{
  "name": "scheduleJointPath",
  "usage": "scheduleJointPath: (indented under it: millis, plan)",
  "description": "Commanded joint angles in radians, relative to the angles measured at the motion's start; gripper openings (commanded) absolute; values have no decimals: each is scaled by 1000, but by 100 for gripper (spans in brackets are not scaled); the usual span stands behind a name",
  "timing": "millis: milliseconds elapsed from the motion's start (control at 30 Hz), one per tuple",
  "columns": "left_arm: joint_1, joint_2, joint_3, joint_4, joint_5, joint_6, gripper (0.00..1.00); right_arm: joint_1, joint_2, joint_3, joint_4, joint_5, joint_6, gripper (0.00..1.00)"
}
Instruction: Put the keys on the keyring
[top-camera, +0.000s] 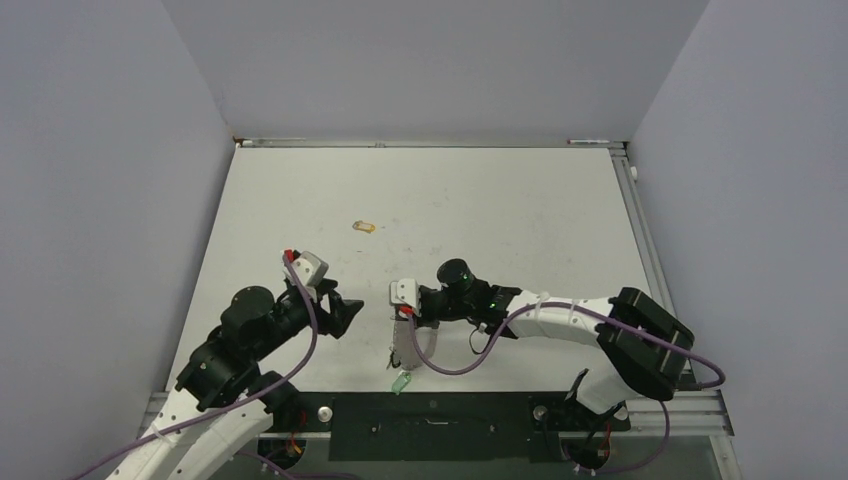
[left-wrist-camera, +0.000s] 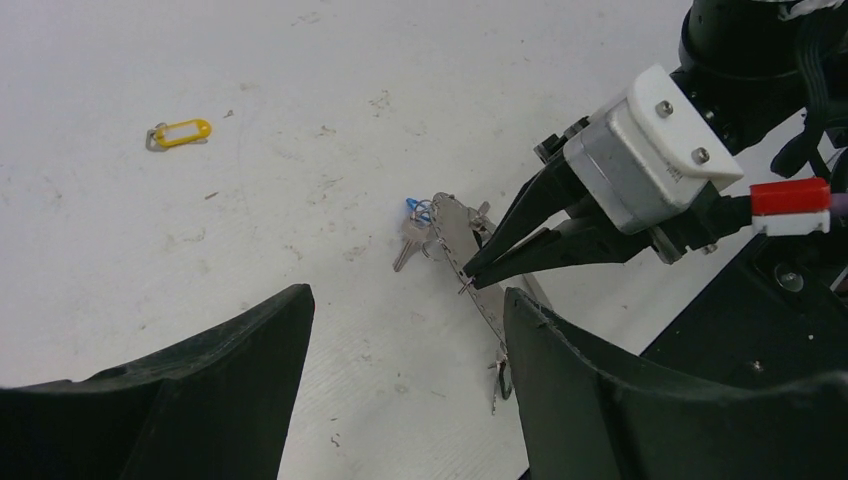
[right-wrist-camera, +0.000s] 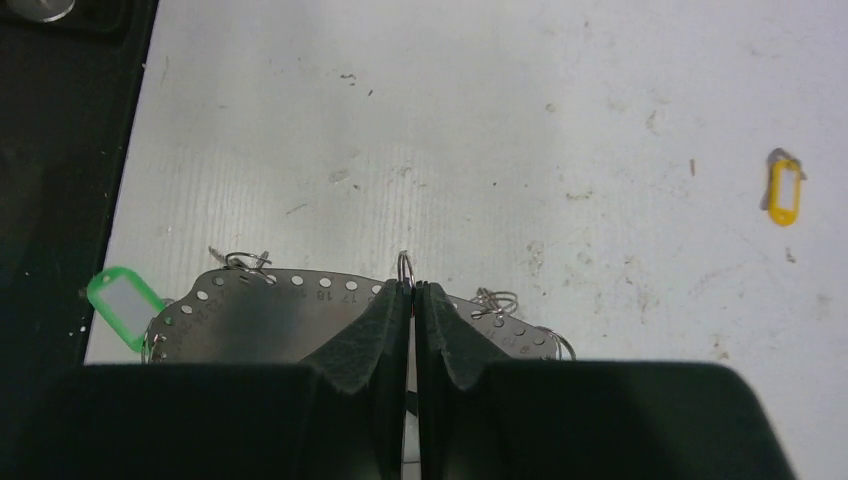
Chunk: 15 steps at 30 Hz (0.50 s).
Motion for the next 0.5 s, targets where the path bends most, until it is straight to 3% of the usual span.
scheduleJointPath:
  millis: [0,200,467]
  plan:
    - [5,-34,9,80,76,14,67,24,-102,-7,36,42,24,5]
    - [5,-50,11,120,197,22,70,73,-222,13,-64,99,45,5]
    - [7,-8,7,247,501,12,61,131,-372,57,-177,194,75,5]
